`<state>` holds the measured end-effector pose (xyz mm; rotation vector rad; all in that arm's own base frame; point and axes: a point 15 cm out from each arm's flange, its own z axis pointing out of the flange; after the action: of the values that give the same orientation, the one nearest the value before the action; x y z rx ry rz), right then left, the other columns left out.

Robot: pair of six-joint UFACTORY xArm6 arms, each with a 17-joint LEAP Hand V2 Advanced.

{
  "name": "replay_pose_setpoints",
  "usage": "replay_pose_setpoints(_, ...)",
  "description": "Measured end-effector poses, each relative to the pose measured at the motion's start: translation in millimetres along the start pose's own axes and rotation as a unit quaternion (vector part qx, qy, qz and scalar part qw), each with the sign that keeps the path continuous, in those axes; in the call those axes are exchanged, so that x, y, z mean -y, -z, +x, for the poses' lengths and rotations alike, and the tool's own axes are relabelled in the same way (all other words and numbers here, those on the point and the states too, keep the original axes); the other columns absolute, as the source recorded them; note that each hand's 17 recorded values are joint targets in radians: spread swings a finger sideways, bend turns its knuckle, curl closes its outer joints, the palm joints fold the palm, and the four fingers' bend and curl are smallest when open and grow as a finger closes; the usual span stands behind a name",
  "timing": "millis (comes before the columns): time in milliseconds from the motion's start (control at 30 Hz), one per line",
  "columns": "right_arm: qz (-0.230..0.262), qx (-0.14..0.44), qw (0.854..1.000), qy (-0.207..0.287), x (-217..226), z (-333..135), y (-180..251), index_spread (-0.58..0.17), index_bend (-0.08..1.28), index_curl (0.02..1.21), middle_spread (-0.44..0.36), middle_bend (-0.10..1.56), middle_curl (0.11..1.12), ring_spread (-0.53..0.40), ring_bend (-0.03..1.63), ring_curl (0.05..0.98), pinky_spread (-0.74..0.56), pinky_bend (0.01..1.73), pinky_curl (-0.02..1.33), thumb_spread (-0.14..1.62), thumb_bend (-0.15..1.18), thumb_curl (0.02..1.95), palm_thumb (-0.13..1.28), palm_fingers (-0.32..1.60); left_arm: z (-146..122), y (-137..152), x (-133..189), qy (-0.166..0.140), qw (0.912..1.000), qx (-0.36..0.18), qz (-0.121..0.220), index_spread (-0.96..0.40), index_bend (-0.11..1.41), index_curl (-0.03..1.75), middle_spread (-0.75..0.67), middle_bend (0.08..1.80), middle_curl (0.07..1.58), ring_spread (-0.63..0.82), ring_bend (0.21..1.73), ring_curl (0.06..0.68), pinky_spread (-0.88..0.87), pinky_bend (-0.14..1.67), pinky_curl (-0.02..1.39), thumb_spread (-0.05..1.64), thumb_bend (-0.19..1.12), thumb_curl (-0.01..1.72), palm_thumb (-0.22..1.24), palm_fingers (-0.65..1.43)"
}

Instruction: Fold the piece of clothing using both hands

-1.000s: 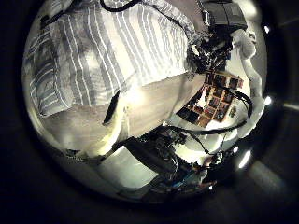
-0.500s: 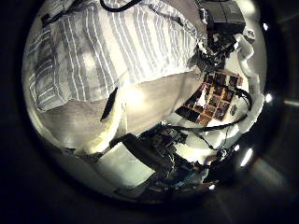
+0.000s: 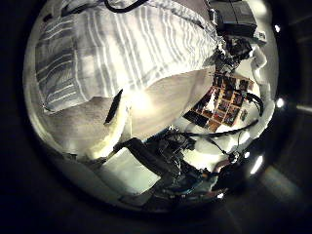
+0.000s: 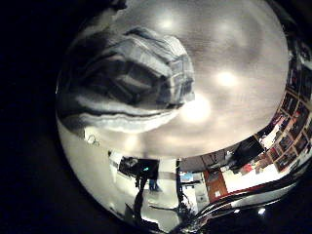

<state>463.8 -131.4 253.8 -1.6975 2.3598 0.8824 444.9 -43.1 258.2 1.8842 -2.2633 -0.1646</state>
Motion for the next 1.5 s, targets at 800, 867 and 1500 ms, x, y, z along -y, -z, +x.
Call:
replay_pose_setpoints(800, 0.041, -0.057, 0.989, 0.129, -83.2, -163.6, 30.8, -0.26, 1.08, 0.76, -0.141, 1.33, 0.71, -0.184, 1.46, 0.592, -0.25, 1.31, 0.64, 1.11, -0.01, 0.81, 1.03, 1.19, -24.8, -14.1, -10.0, 0.001, 0.9999, -0.013, -0.001, 0.0, 0.18, 0.37, 0.23, 0.18, 0.32, 0.36, 0.63, 0.222, 0.46, 0.32, 0.34, 1.12, -0.02, 0.35, 0.5, 0.13)
replay_pose_setpoints(867, 0.038, -0.069, 0.985, 0.156, -91.5, -200.3, 14.0, -0.259, 1.08, 0.76, -0.141, 1.33, 0.71, -0.184, 1.46, 0.591, -0.25, 1.3, 0.65, 1.11, -0.01, 0.82, 1.02, 1.19, -34.9, -4.2, -19.1, 0.008, 0.9998, -0.014, 0.006, 0.0, 0.18, 0.37, 0.23, 0.18, 0.32, 0.36, 0.63, 0.222, 0.46, 0.32, 0.34, 1.13, -0.02, 0.35, 0.5, 0.13)
replay_pose_setpoints(1500, 0.048, -0.103, 0.951, 0.286, -73.6, -392.8, -202.5, -0.259, 1.03, 0.73, -0.148, 1.31, 0.69, -0.19, 1.43, 0.562, -0.3, 1.23, 0.64, 1.09, -0.04, 0.8, 0.86, 1.18, -177.2, 46.4, -132.0, 0.13, 0.9887, -0.032, 0.066, -0.01, 0.18, 0.36, 0.22, 0.18, 0.33, 0.35, 0.64, 0.22, 0.46, 0.32, 0.34, 1.13, -0.02, 0.35, 0.5, 0.15)
